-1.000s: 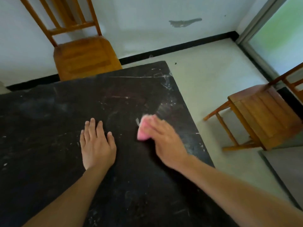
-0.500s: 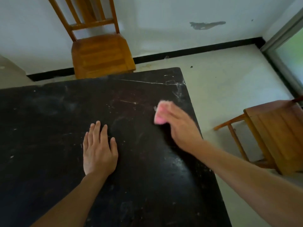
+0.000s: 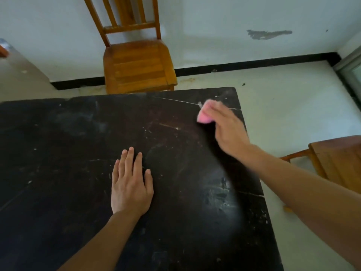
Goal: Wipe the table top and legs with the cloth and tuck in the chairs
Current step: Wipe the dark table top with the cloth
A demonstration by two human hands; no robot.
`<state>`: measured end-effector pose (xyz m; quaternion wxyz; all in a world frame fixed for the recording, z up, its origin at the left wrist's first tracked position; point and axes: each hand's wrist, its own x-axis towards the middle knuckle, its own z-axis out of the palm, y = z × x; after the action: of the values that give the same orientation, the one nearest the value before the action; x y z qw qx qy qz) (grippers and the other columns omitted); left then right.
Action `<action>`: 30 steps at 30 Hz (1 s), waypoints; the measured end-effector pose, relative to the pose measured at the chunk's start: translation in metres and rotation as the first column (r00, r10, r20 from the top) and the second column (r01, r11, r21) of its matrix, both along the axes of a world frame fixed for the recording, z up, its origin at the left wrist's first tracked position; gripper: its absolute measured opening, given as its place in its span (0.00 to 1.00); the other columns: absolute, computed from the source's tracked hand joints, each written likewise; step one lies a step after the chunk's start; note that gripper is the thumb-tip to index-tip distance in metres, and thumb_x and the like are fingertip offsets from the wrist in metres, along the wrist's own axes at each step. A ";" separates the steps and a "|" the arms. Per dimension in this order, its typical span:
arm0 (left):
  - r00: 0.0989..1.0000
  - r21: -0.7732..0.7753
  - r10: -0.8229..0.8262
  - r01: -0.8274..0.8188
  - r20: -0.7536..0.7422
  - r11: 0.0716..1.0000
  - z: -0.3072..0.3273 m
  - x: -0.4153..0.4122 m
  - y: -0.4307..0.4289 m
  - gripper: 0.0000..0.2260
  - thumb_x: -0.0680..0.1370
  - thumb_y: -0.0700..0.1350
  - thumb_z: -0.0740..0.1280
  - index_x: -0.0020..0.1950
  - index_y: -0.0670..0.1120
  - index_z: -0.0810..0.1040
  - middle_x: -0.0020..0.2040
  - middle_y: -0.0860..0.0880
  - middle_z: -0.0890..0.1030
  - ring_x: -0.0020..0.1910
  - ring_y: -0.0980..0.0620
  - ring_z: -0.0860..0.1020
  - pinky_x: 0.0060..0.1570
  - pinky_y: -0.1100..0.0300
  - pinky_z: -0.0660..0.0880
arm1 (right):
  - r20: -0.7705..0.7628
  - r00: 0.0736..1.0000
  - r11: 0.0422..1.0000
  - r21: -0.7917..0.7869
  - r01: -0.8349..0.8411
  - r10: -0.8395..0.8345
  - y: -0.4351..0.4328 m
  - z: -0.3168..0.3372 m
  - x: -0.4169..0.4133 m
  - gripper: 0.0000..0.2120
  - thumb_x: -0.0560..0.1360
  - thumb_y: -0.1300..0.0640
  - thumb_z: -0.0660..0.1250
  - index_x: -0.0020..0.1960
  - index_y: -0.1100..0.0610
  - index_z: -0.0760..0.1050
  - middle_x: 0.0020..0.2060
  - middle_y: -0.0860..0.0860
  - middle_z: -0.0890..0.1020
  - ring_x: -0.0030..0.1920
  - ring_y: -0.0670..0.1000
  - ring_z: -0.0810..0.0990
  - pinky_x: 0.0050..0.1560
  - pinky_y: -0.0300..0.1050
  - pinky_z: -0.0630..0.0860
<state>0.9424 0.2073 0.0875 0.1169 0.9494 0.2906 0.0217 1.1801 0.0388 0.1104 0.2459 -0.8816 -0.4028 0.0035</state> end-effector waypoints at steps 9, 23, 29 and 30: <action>1.000 0.007 -0.022 0.022 -0.009 1.000 -0.001 0.001 0.003 0.25 0.79 0.53 0.50 0.72 0.41 0.67 0.75 0.42 0.62 0.76 0.45 0.57 0.74 0.49 0.53 | -0.095 0.829 0.770 -0.442 0.461 -0.551 -0.002 0.027 0.126 0.13 0.81 0.64 0.57 0.59 0.58 0.77 0.50 0.58 0.79 0.50 0.58 0.77 0.47 0.48 0.72; 1.000 -0.058 -0.005 0.006 0.028 0.998 0.014 -0.010 0.027 0.25 0.80 0.53 0.50 0.73 0.42 0.65 0.75 0.42 0.62 0.76 0.45 0.57 0.74 0.49 0.52 | 0.030 0.820 0.809 -0.187 -0.557 0.571 -0.043 0.001 -0.165 0.29 0.71 0.61 0.70 0.70 0.48 0.71 0.74 0.50 0.67 0.76 0.53 0.62 0.74 0.54 0.60; 0.973 -0.009 0.227 -0.227 -0.030 0.974 0.010 -0.055 0.088 0.24 0.81 0.51 0.56 0.75 0.41 0.61 0.77 0.42 0.57 0.77 0.45 0.52 0.75 0.47 0.48 | 0.064 0.841 0.835 -0.185 -0.519 0.537 0.038 -0.012 -0.073 0.23 0.79 0.65 0.54 0.70 0.48 0.70 0.75 0.51 0.65 0.76 0.53 0.60 0.73 0.59 0.61; 0.967 -0.017 0.251 -0.252 -0.036 0.968 0.008 -0.057 0.090 0.24 0.81 0.51 0.56 0.75 0.42 0.61 0.77 0.43 0.57 0.77 0.45 0.51 0.76 0.48 0.47 | 0.095 0.922 0.923 -0.118 -0.365 0.376 0.060 -0.005 -0.038 0.20 0.81 0.66 0.52 0.65 0.50 0.75 0.71 0.53 0.71 0.74 0.53 0.65 0.72 0.59 0.64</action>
<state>0.8858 0.2968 0.0954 0.1185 0.9038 0.4109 0.0174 1.1426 0.0984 0.1055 0.1733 -0.7991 -0.5754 0.0185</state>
